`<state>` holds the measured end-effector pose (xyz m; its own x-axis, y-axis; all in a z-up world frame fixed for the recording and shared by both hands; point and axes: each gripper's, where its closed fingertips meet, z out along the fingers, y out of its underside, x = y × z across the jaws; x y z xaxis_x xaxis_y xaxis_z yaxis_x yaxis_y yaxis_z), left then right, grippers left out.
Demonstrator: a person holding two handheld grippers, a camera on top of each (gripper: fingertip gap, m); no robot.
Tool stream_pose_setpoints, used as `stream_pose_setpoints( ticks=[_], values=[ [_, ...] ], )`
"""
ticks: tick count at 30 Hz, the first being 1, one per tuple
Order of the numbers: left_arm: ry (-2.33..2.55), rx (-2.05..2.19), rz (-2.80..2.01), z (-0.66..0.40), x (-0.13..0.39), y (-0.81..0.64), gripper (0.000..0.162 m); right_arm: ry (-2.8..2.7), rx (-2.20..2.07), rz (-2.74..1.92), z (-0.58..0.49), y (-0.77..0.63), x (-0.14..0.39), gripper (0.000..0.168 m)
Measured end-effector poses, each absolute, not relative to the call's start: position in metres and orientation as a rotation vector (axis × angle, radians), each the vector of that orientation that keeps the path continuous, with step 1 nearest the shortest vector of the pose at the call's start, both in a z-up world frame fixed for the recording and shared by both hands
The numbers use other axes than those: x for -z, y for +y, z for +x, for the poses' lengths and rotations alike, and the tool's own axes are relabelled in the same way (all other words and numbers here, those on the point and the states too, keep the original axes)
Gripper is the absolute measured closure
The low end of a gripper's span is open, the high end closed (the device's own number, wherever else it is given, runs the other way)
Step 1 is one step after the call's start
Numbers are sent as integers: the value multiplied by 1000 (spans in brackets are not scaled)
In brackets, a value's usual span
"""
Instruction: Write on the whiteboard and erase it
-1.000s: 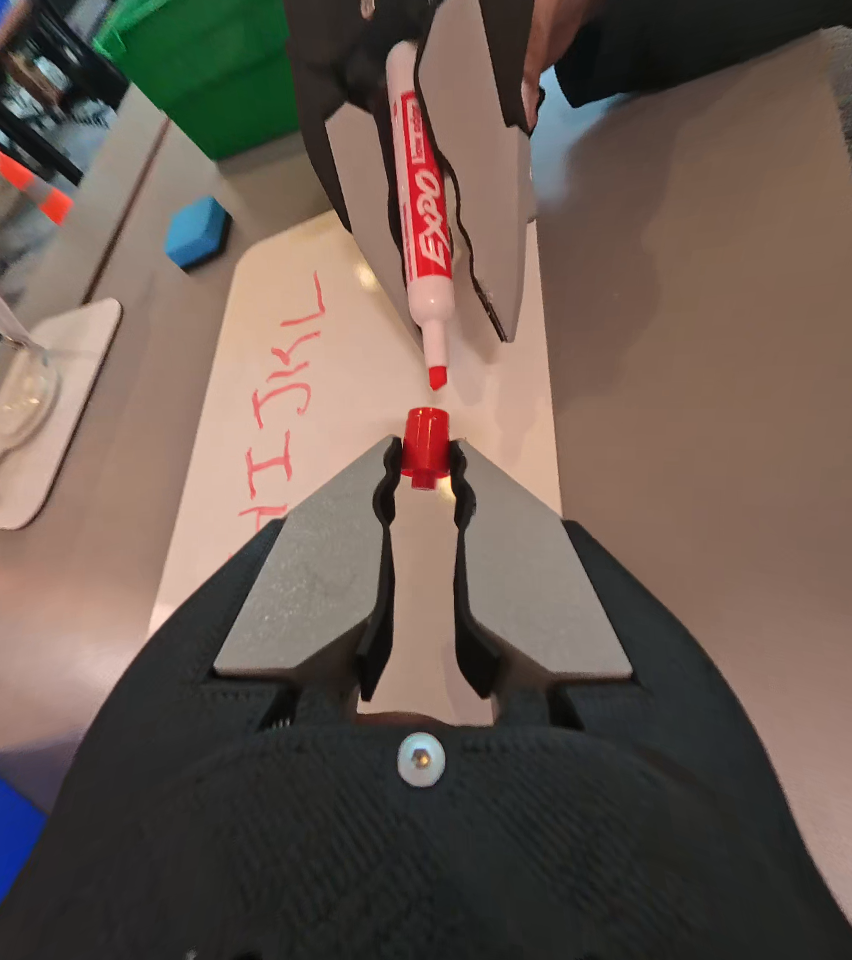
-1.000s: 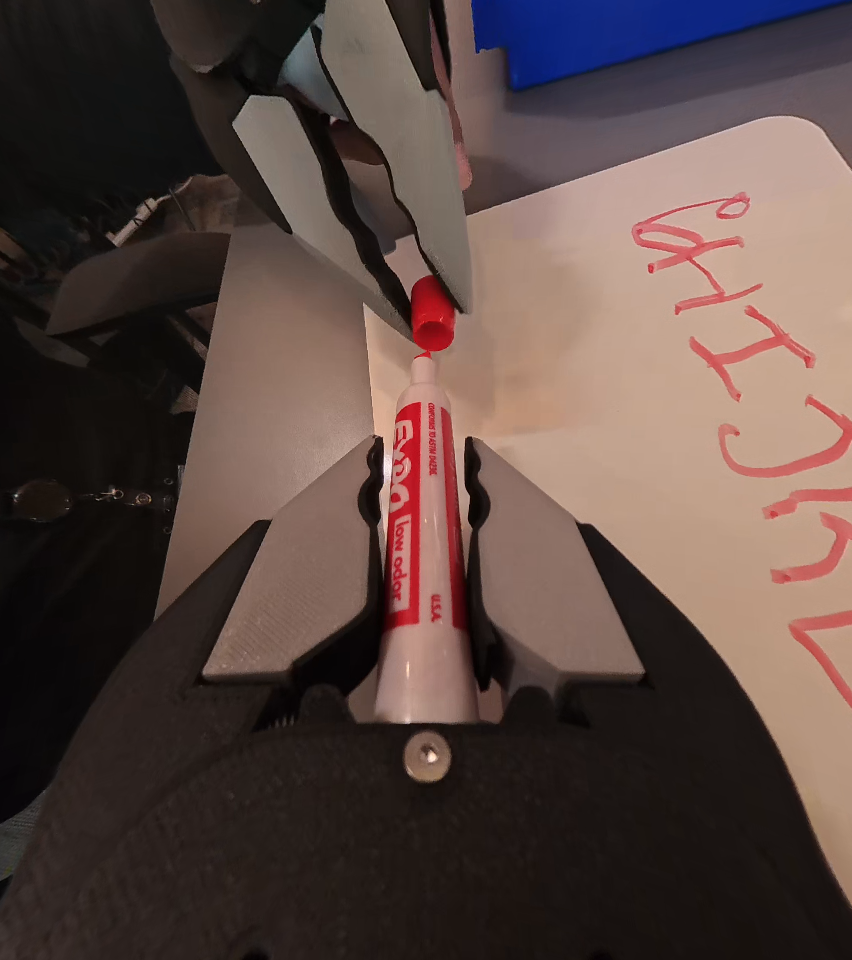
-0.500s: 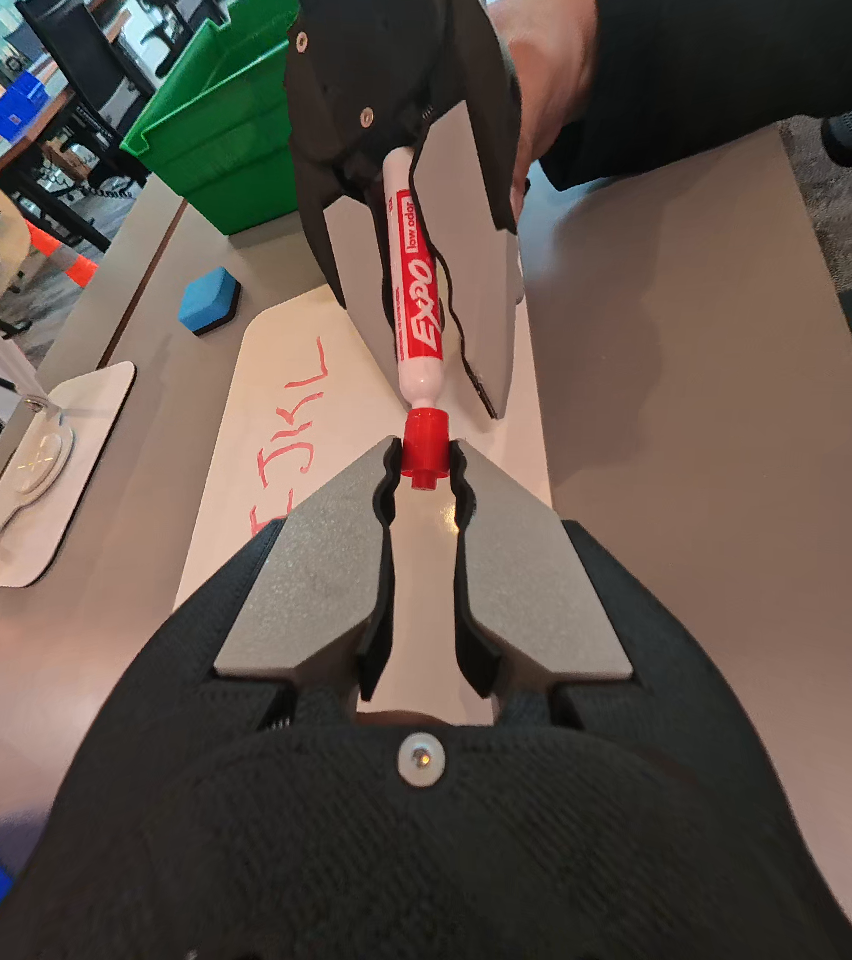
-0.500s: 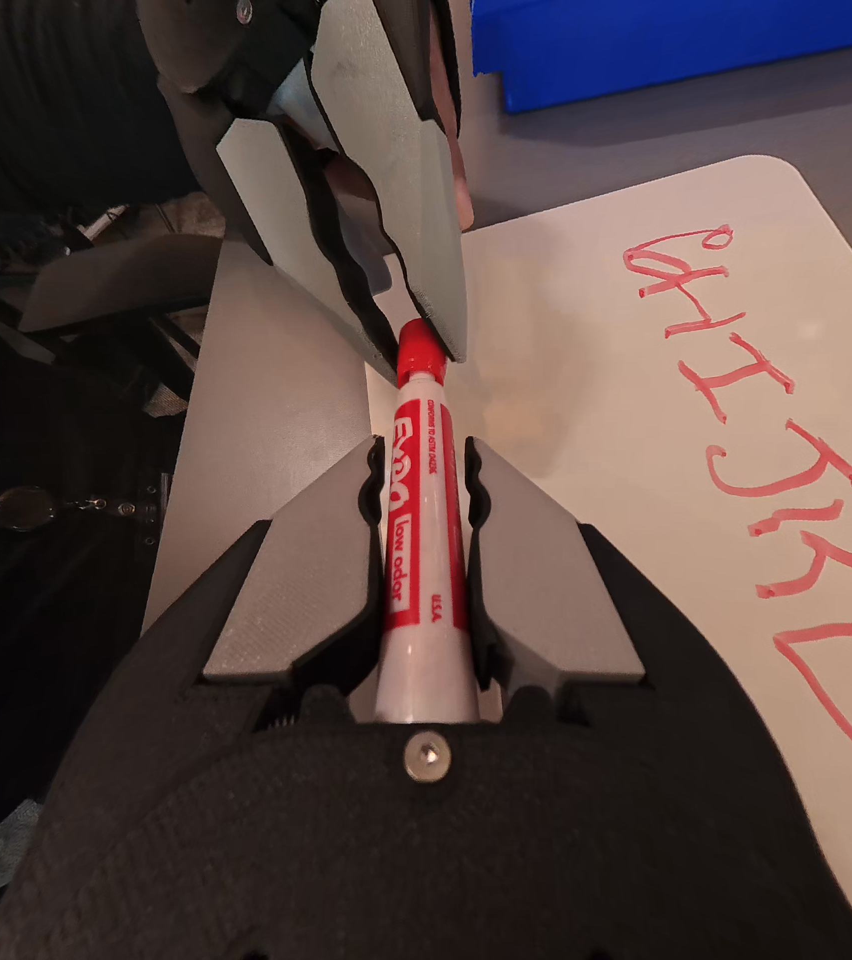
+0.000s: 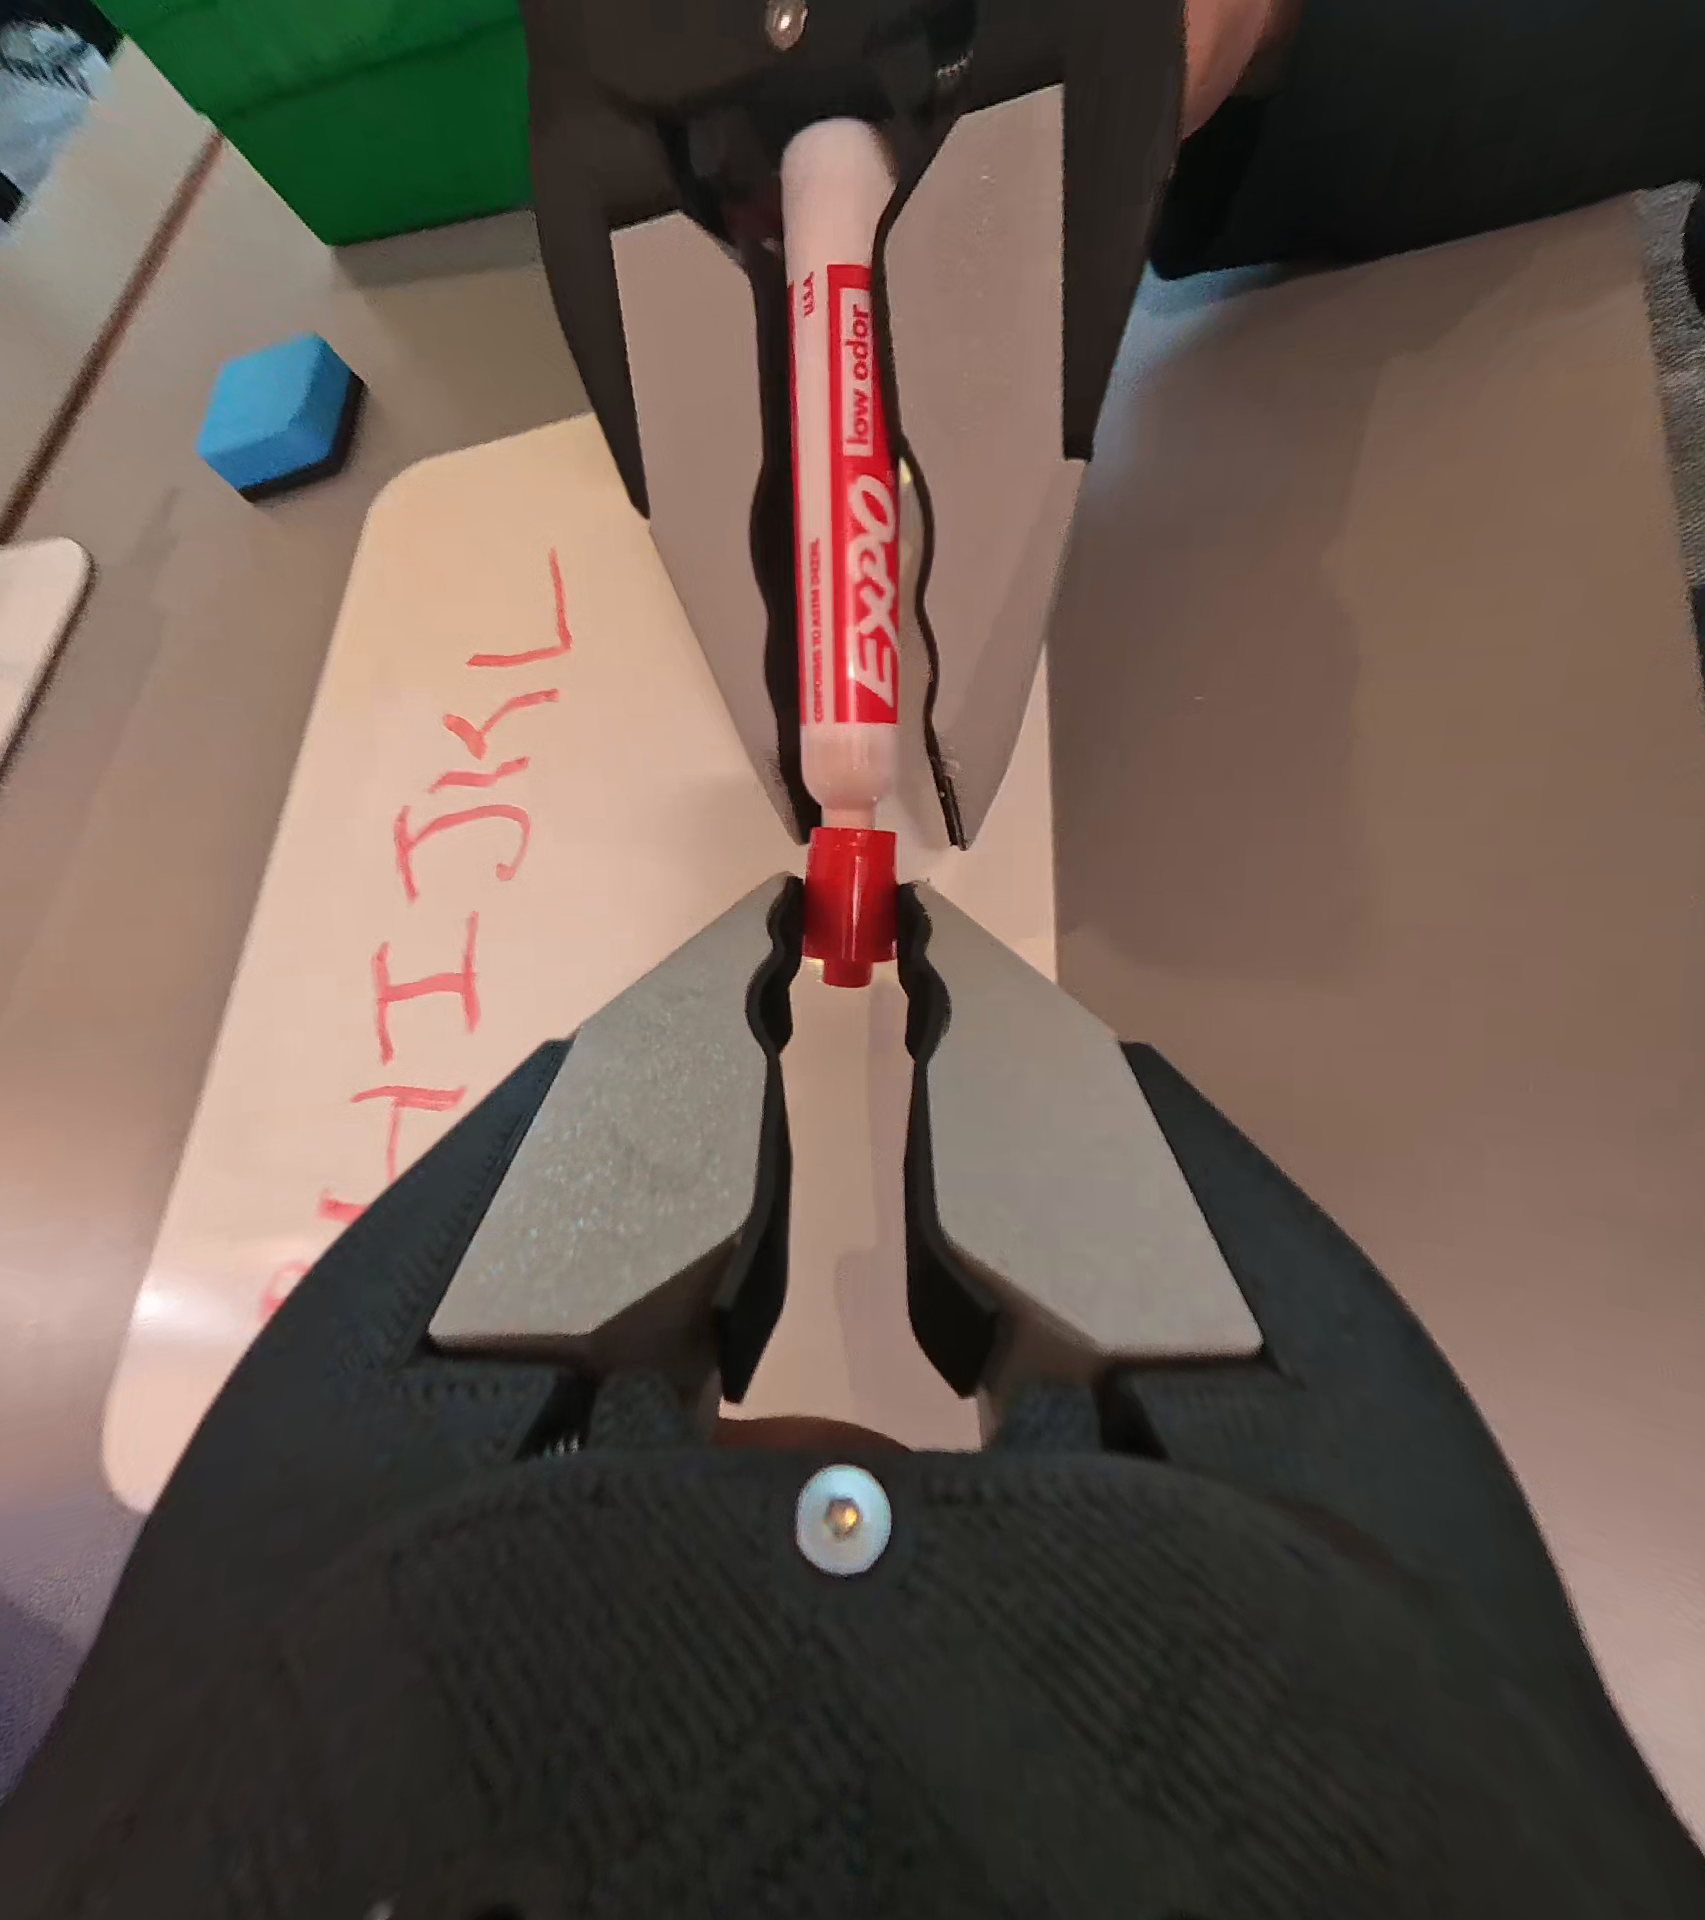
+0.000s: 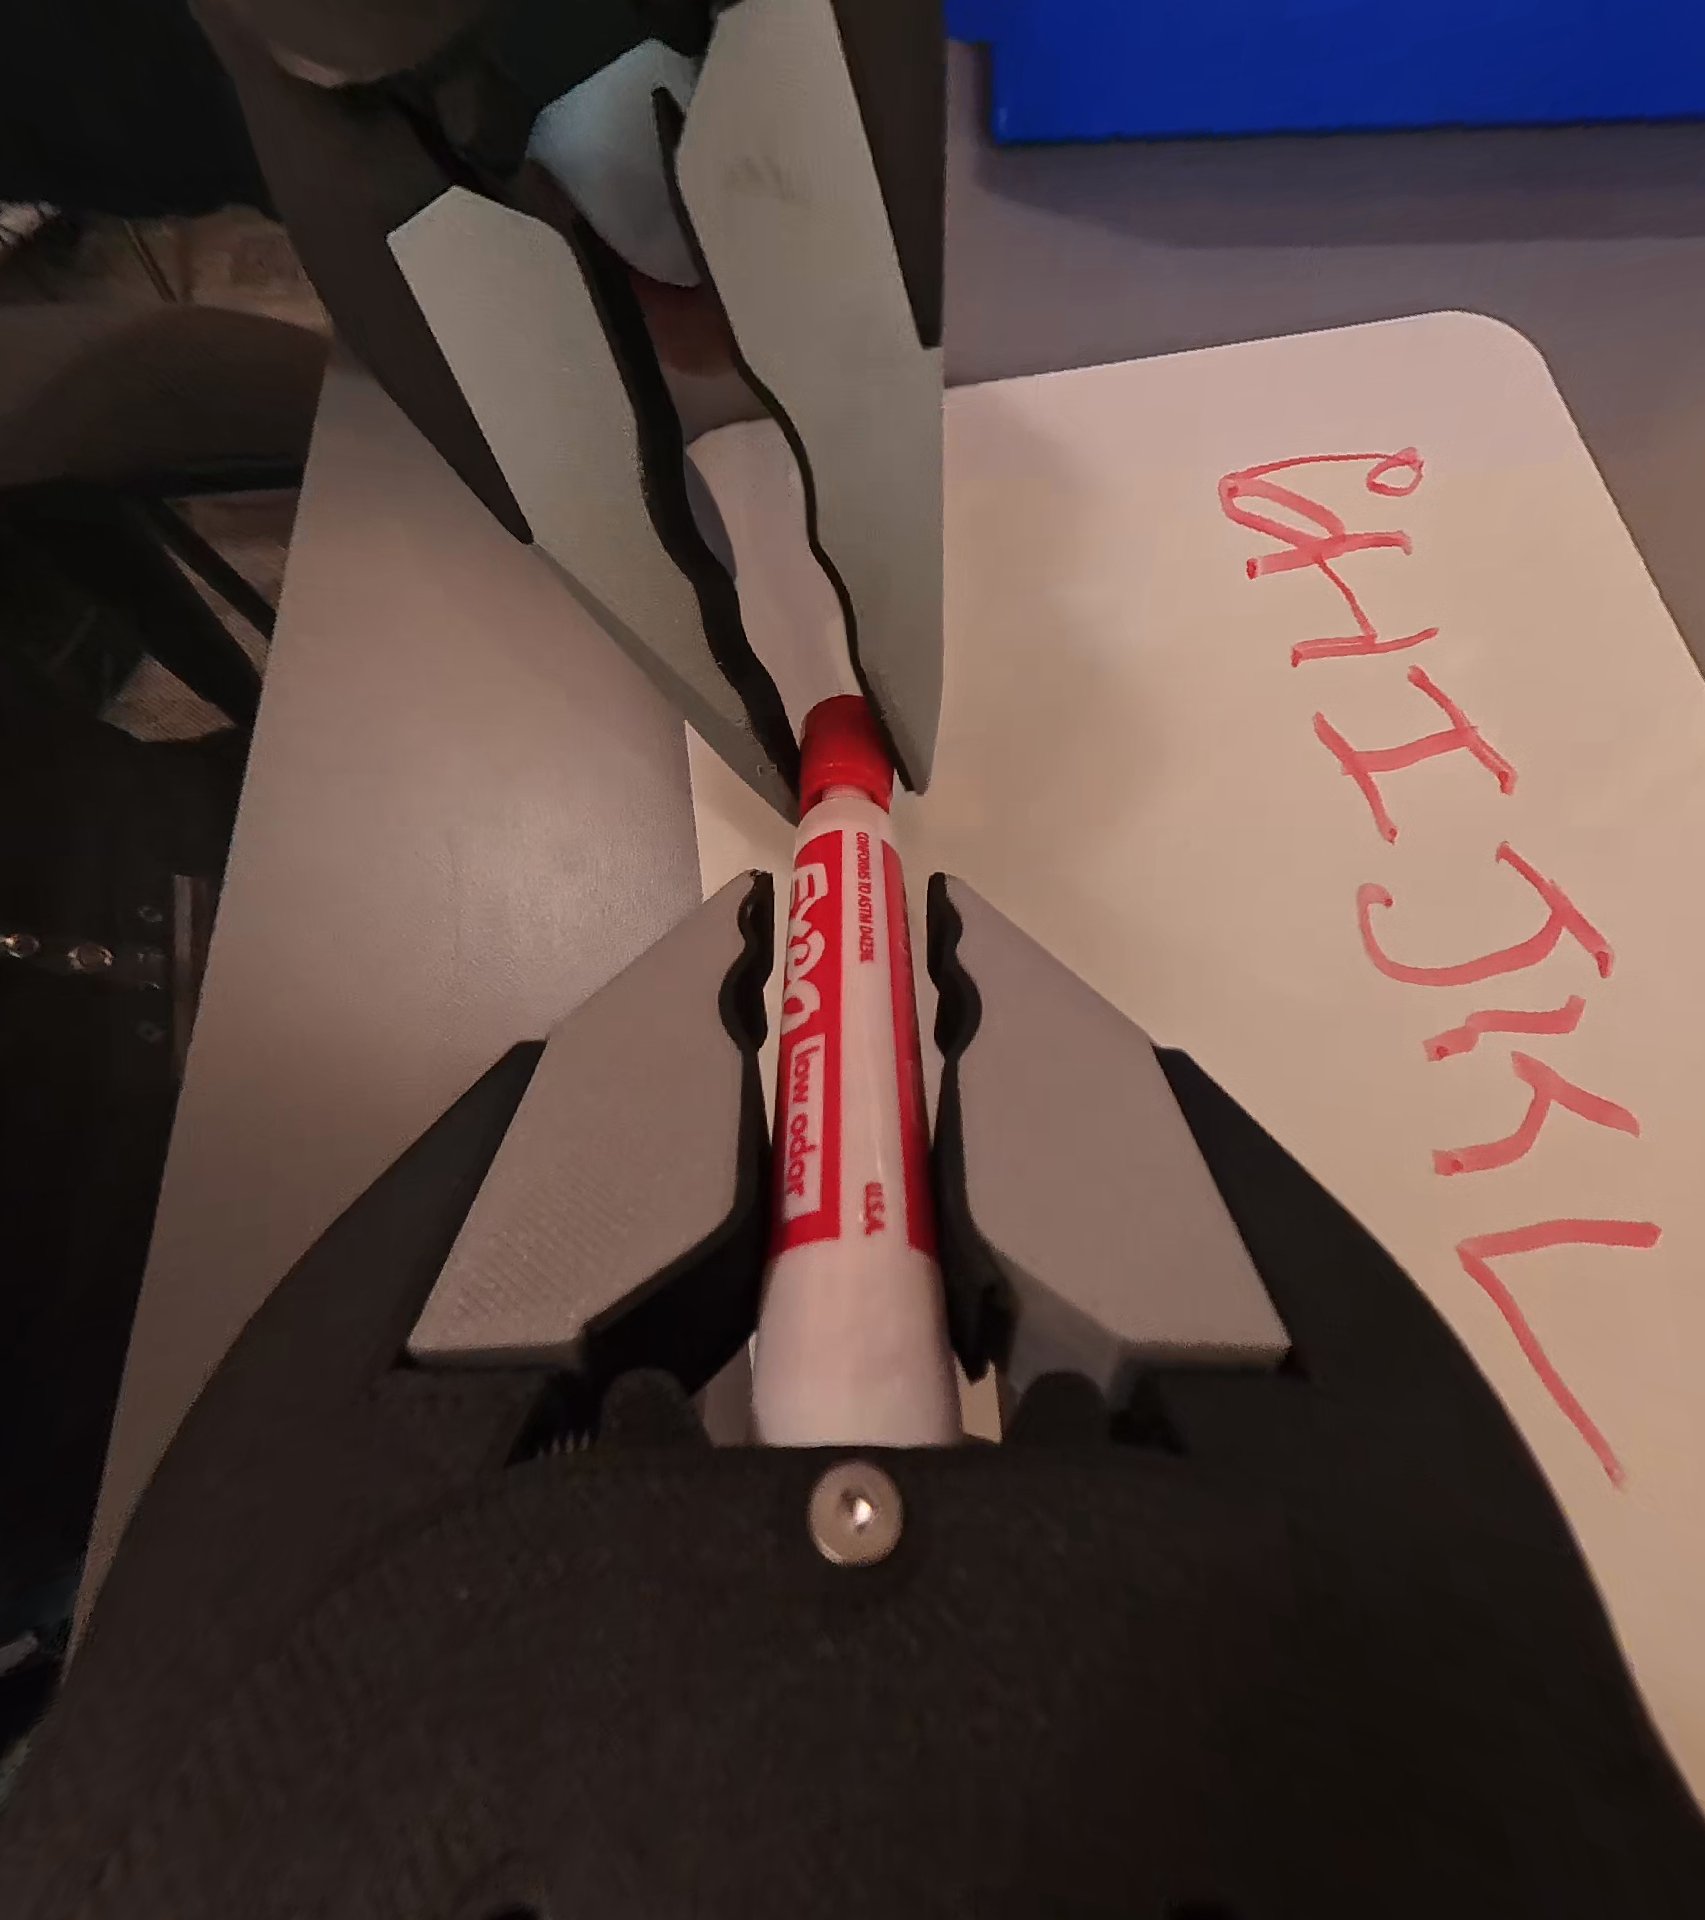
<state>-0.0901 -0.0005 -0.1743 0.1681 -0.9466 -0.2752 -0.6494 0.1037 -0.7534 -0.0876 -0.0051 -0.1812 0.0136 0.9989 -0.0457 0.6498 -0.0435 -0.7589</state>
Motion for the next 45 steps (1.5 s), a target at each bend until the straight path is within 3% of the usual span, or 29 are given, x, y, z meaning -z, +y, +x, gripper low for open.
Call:
stream_pose_setpoints(
  ticks=[14, 21, 30, 45],
  values=[
    [1507, 339, -1595, -76, 184, 5, 147, -1682, -835, -1791, -79, -1, 184, 141],
    [1478, 278, -1458, -80, 173, 5, 147, -1525, -1156, -1906, -83, -3, 176, 140],
    [1576, 169, -1456, -83, 191, 6, 147, -1675, -825, -1889, -81, -1, 197, 141],
    [1605, 279, -1509, -82, 192, 0, 148, -1723, -768, -1822, -84, -6, 197, 141]
  ],
)
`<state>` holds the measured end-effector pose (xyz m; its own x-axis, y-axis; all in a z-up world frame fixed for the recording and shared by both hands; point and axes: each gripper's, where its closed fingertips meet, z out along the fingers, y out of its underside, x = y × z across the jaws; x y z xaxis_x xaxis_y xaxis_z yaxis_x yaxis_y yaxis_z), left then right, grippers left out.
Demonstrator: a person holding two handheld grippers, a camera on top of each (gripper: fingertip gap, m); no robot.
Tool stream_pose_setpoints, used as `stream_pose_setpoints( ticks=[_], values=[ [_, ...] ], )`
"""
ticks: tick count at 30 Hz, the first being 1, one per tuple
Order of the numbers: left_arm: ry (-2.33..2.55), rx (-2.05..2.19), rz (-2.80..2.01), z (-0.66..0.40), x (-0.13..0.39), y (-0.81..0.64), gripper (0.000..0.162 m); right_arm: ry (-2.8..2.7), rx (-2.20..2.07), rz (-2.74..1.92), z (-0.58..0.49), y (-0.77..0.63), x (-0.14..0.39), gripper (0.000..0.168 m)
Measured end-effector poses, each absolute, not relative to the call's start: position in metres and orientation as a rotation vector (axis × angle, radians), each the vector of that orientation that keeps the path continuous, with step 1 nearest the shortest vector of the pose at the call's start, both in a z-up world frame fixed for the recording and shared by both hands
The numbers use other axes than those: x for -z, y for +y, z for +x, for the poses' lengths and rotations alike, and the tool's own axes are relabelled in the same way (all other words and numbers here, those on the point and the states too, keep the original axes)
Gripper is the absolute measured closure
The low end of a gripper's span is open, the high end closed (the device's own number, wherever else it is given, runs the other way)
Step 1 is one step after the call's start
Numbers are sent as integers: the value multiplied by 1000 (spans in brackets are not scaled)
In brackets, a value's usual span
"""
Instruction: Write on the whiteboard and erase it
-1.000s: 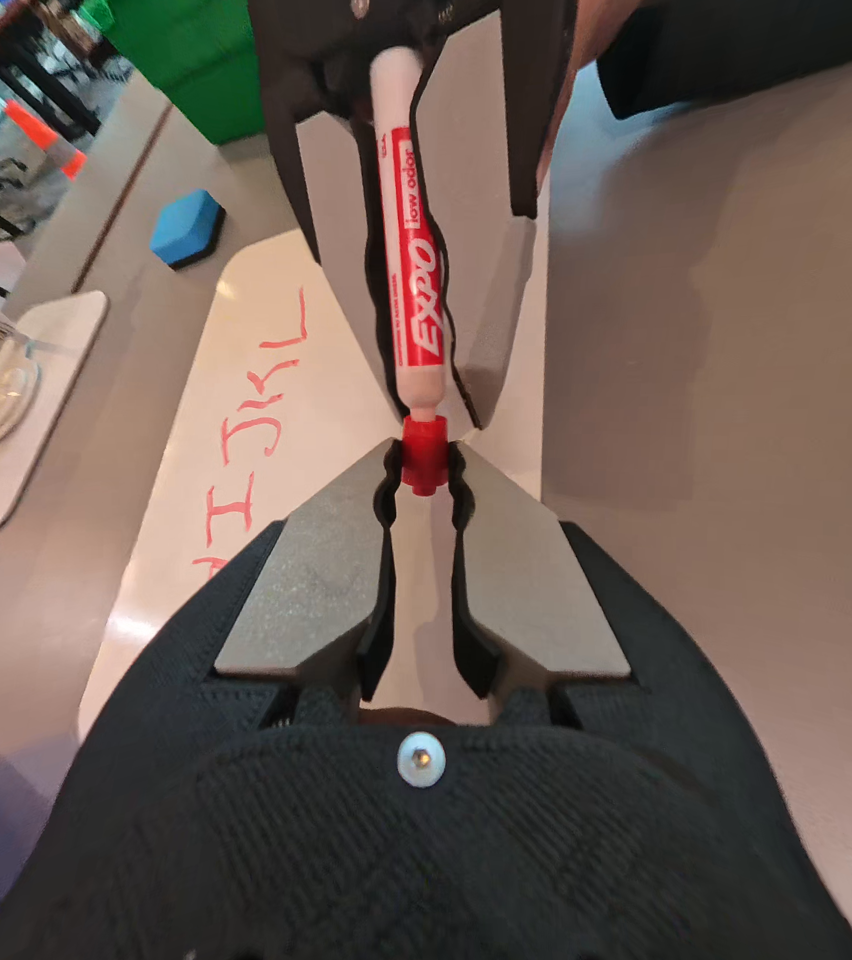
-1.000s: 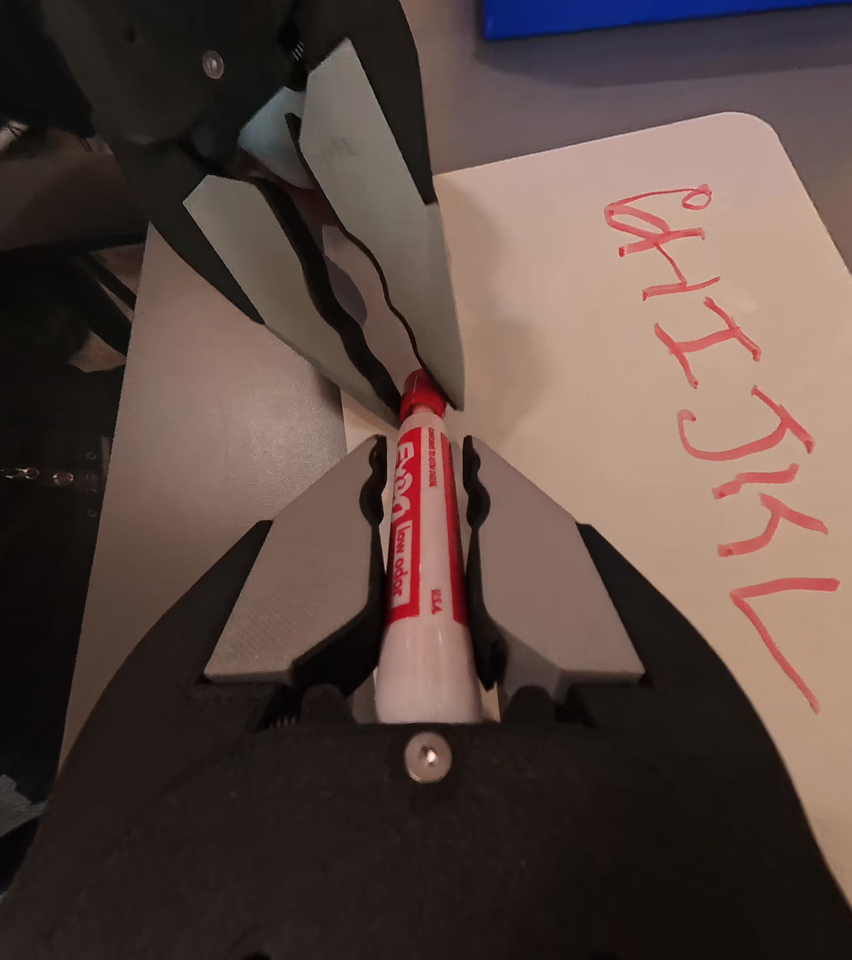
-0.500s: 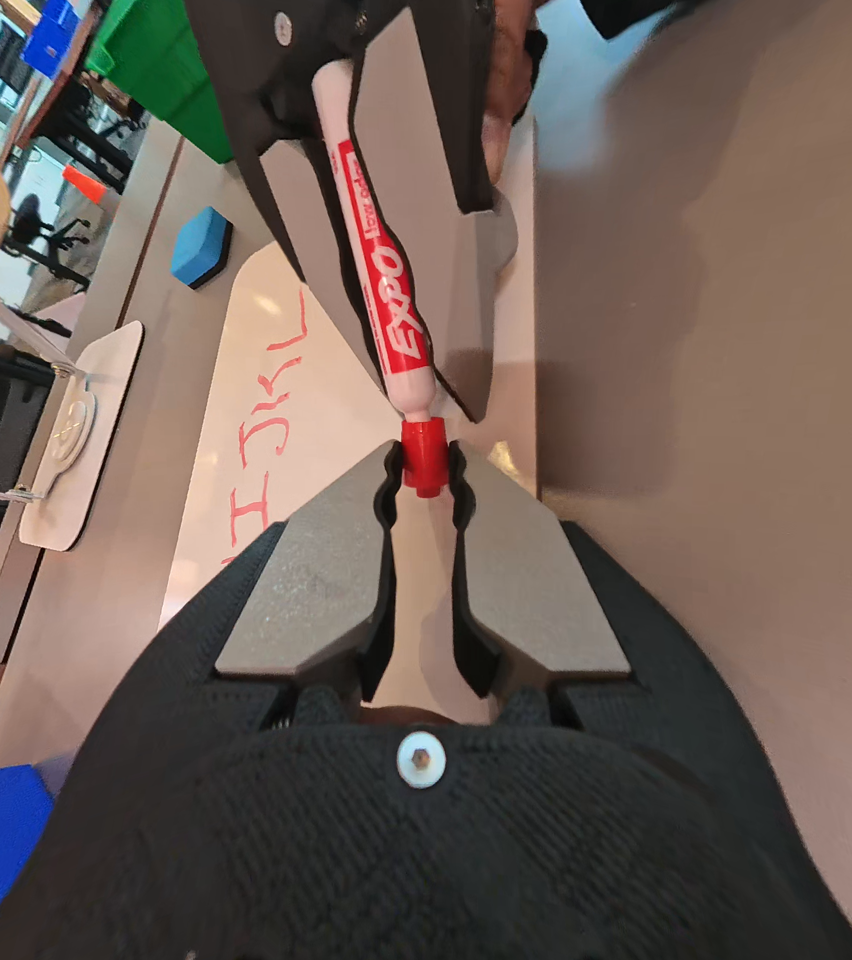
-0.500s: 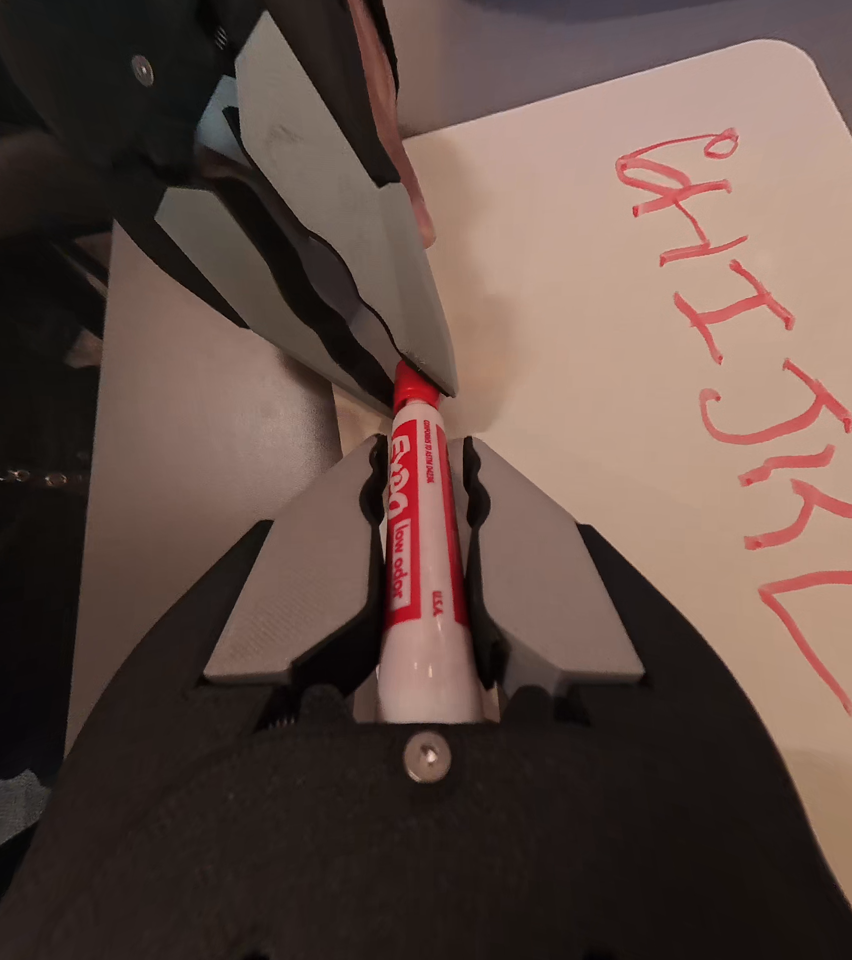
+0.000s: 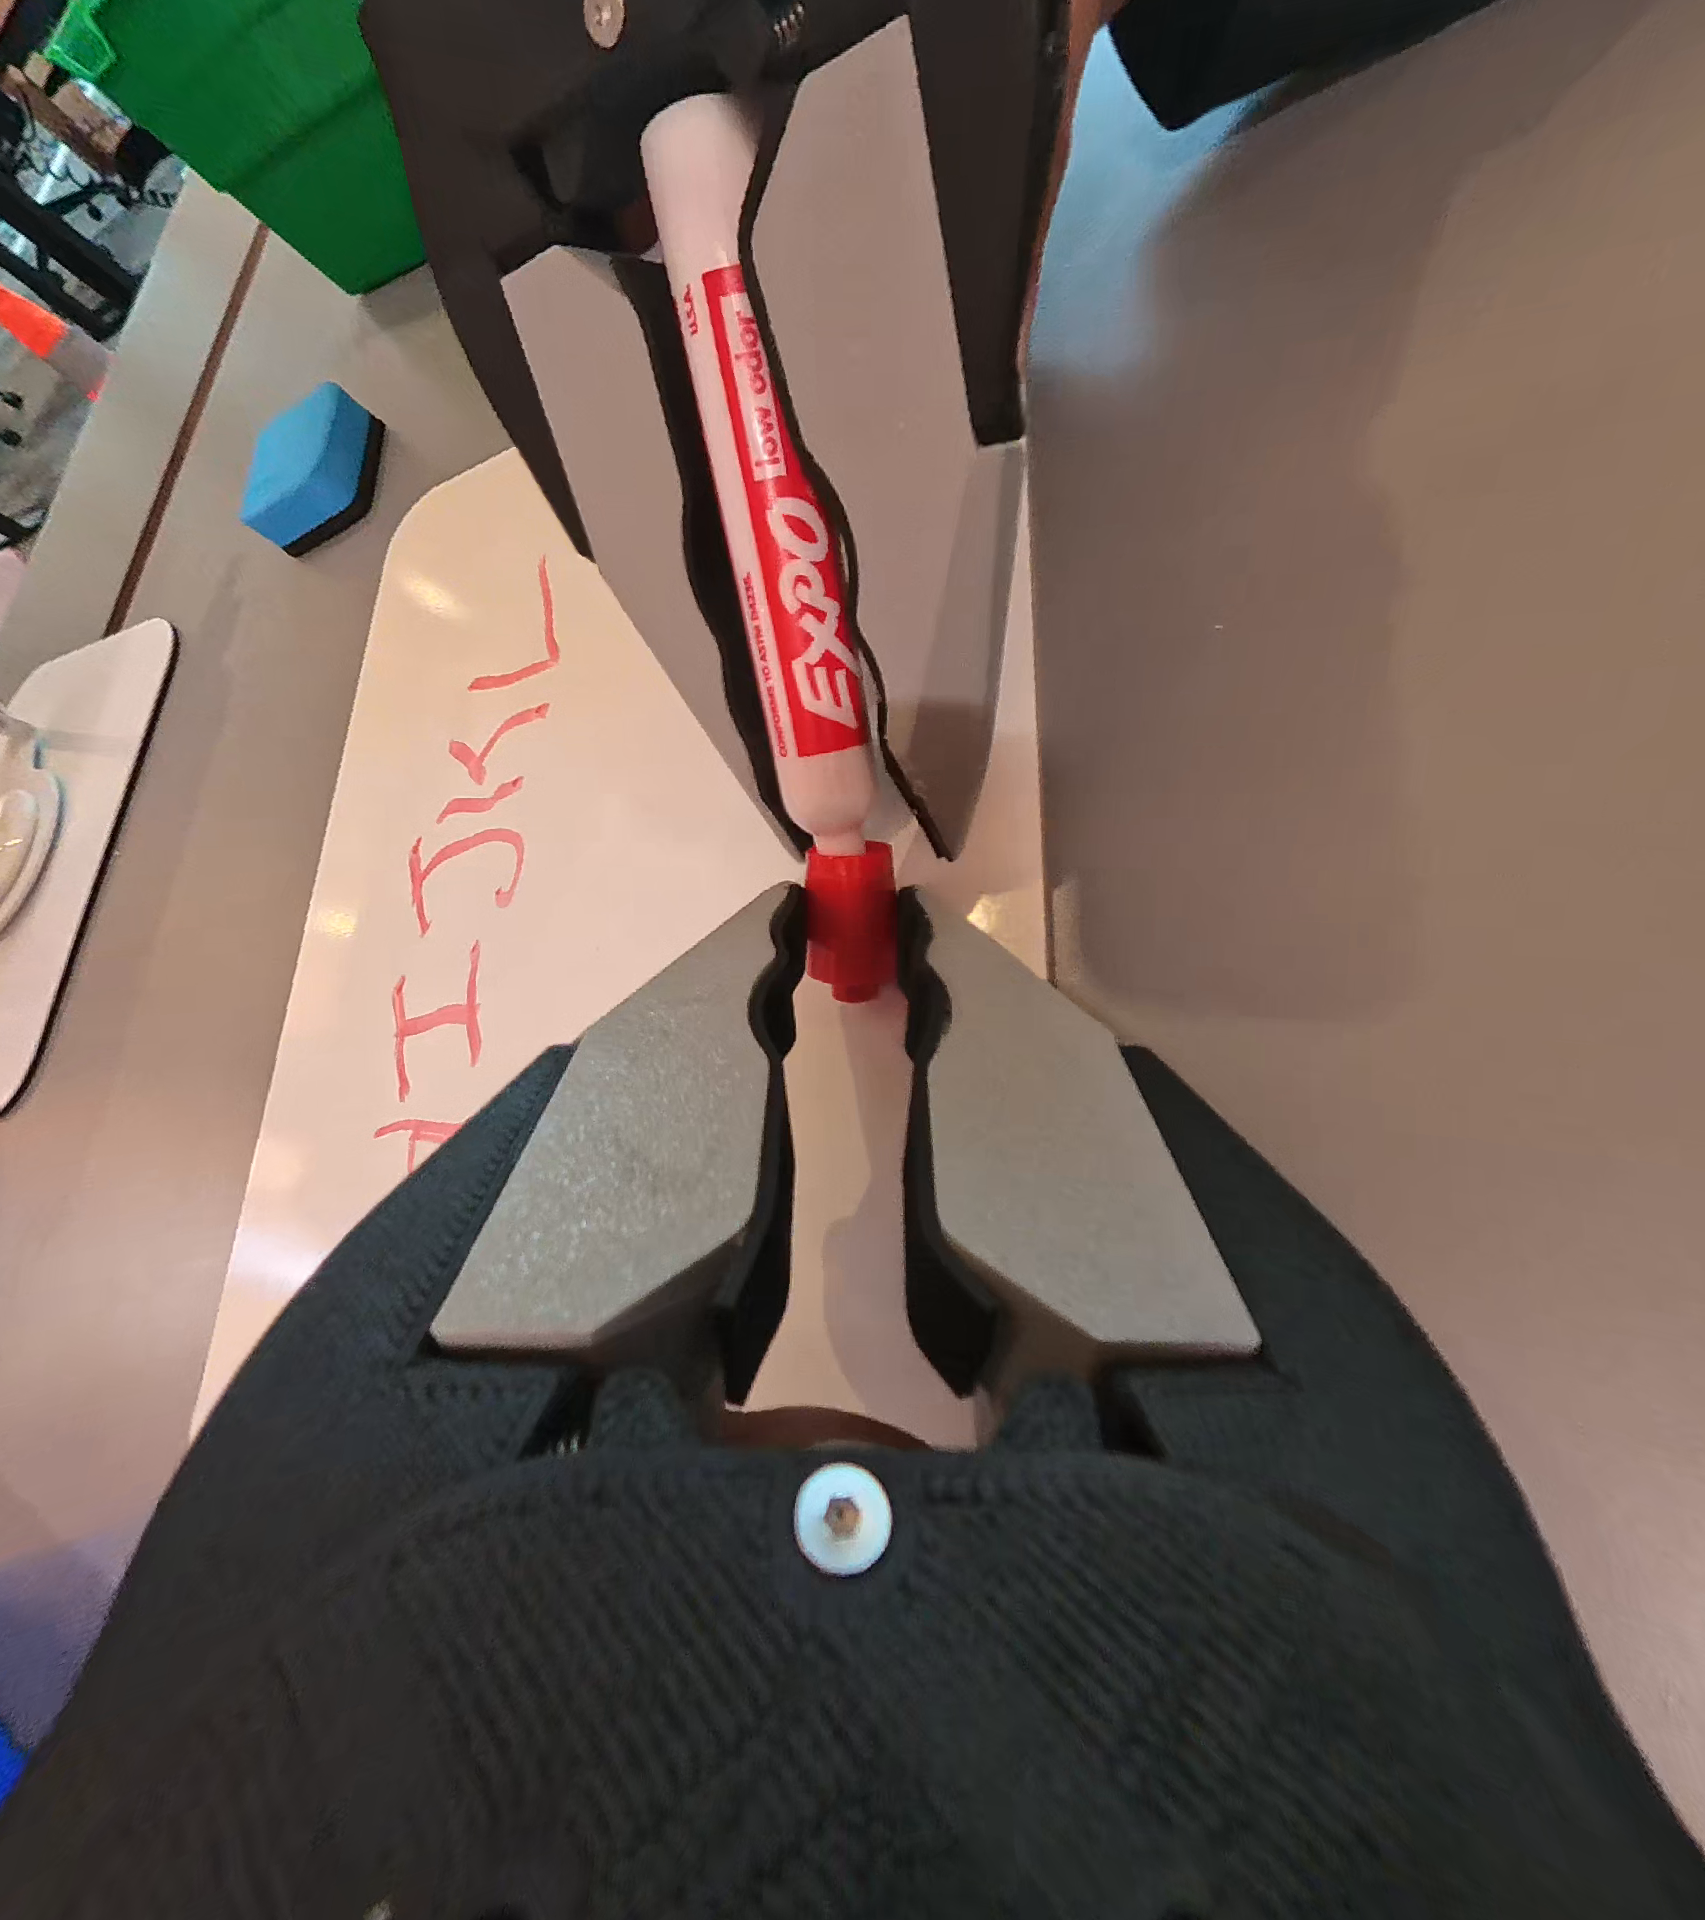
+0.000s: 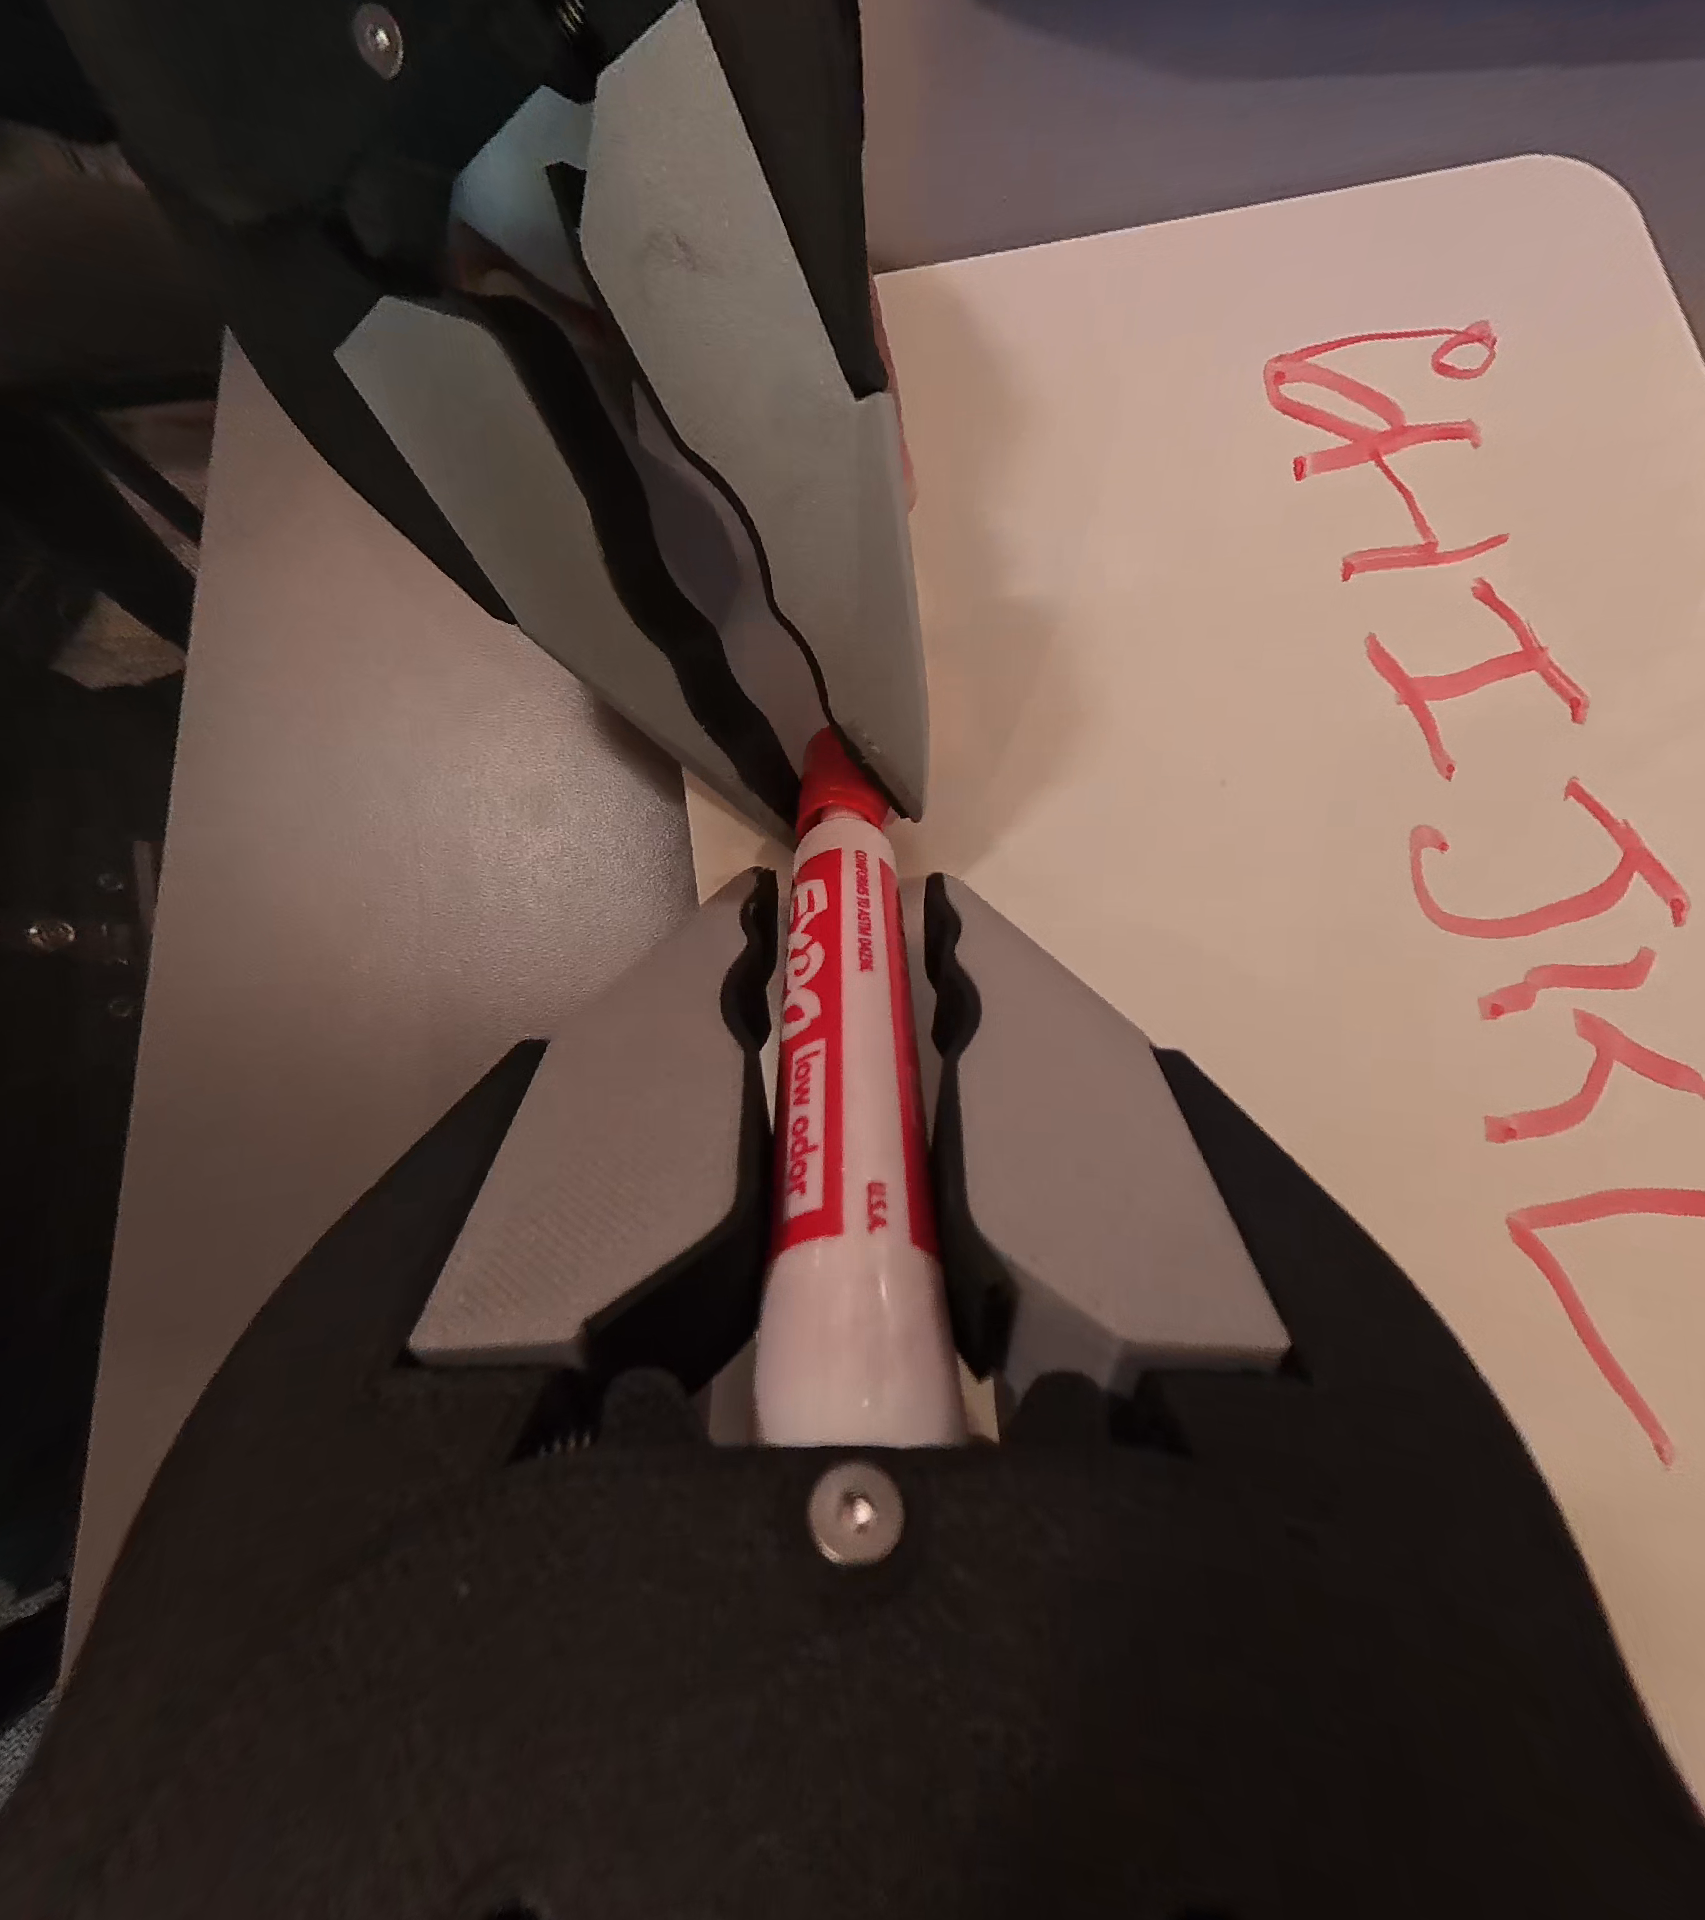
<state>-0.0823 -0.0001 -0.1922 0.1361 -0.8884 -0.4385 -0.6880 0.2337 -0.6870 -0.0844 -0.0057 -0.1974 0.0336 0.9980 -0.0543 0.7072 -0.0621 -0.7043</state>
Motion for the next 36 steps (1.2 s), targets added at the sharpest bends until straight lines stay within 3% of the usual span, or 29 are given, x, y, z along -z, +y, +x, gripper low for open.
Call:
stream_pose_setpoints(
  ticks=[6, 12, 25, 36],
  values=[
    [1504, 373, -1485, -78, 175, -1, 148, -1645, -929, -1766, -86, -6, 178, 141],
    [1389, 539, -1514, -80, 159, 2, 147, -1693, -710, -1629, -81, 0, 172, 140],
    [1583, 243, -1511, -89, 193, 12, 146, -1646, -901, -1840, -79, 1, 196, 139],
    [1493, 481, -1616, -79, 181, 4, 146, -1611, -916, -1733, -87, 0, 178, 140]
  ],
)
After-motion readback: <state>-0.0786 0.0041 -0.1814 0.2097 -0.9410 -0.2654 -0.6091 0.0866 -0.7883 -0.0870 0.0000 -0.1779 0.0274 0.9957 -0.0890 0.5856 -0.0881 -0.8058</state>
